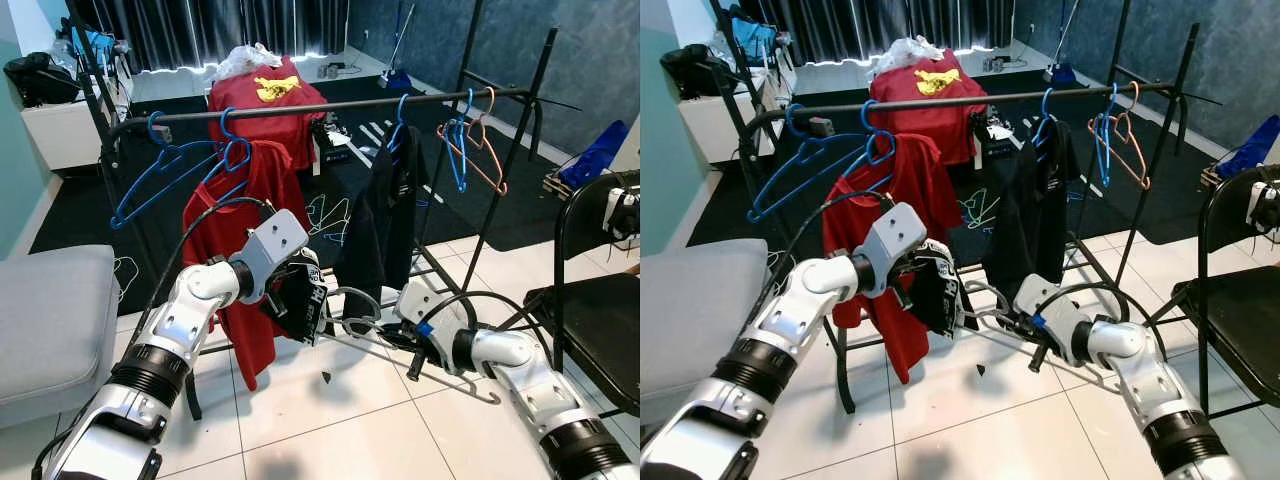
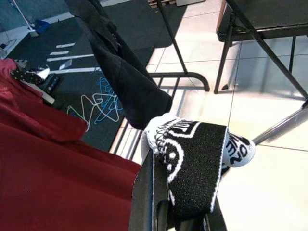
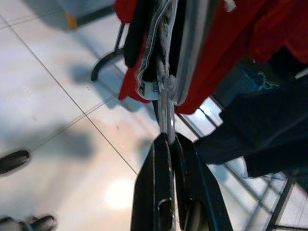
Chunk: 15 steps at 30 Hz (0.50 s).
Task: Hang hanger
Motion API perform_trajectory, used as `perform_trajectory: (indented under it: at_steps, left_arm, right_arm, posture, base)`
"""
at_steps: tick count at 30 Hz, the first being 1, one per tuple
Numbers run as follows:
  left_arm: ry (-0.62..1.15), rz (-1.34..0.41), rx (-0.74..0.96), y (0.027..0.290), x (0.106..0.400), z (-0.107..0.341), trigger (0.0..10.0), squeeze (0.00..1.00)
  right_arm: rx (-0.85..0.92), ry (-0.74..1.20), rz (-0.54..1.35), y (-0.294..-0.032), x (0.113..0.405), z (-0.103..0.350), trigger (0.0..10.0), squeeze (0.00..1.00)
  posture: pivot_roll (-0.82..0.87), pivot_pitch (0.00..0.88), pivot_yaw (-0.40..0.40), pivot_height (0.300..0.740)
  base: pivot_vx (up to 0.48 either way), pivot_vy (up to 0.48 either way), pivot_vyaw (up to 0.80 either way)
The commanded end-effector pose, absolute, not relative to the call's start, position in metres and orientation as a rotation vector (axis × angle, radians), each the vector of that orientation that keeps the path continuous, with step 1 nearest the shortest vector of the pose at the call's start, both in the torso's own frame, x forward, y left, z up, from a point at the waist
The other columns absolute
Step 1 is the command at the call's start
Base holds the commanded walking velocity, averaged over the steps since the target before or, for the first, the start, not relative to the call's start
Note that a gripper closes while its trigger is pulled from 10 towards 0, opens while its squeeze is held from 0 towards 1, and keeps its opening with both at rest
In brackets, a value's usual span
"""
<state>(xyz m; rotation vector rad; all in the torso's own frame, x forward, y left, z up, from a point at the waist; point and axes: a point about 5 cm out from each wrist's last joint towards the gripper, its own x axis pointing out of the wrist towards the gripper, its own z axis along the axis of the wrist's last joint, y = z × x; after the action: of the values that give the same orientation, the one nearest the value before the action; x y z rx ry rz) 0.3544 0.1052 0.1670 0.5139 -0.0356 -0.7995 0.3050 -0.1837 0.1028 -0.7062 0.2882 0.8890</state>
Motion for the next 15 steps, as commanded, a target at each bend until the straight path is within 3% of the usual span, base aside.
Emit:
perform_trajectory:
  at_steps: [1, 2, 7, 10, 15]
  left_arm:
    - [-0.030, -0.796, 0.506, 0.105, 0.353, 0.166, 10.0, 0.00]
    - [-0.029, -0.793, 0.503, 0.105, 0.353, 0.166, 10.0, 0.00]
    - [-0.029, -0.788, 0.500, 0.104, 0.354, 0.166, 10.0, 0.00]
    - [-0.035, -0.783, 0.499, 0.102, 0.355, 0.168, 10.0, 0.00]
    - [-0.039, -0.787, 0.508, 0.102, 0.354, 0.167, 10.0, 0.00]
  right_arm:
    - [-0.783, 0.260, 0.910, -0.179, 0.306, 0.104, 10.0, 0.00]
    - [-0.846, 0.237, 0.908, -0.176, 0.307, 0.102, 10.0, 0.00]
    - [-0.838, 0.203, 0.911, -0.171, 0.306, 0.101, 10.0, 0.00]
    - [-0.801, 0.138, 0.730, -0.173, 0.321, 0.107, 10.0, 0.00]
    - [-0.674, 0.076, 0.654, -0.168, 0.327, 0.114, 10.0, 0.00]
  posture:
    - [-0.09, 0.000, 0.030, 0.740]
    - [-0.09, 0.000, 0.029, 0.740]
    - [-0.09, 0.000, 0.028, 0.740]
    - [-0.09, 0.000, 0.030, 0.740]
    - [-0.09, 0.000, 0.031, 0.740]
  base:
    - [0.000, 0.000, 0.00]
    - [0.000, 0.000, 0.00]
    - [0.000, 0.000, 0.00]
    - [0.000, 0.000, 0.00]
    - [0.000, 0.000, 0.00]
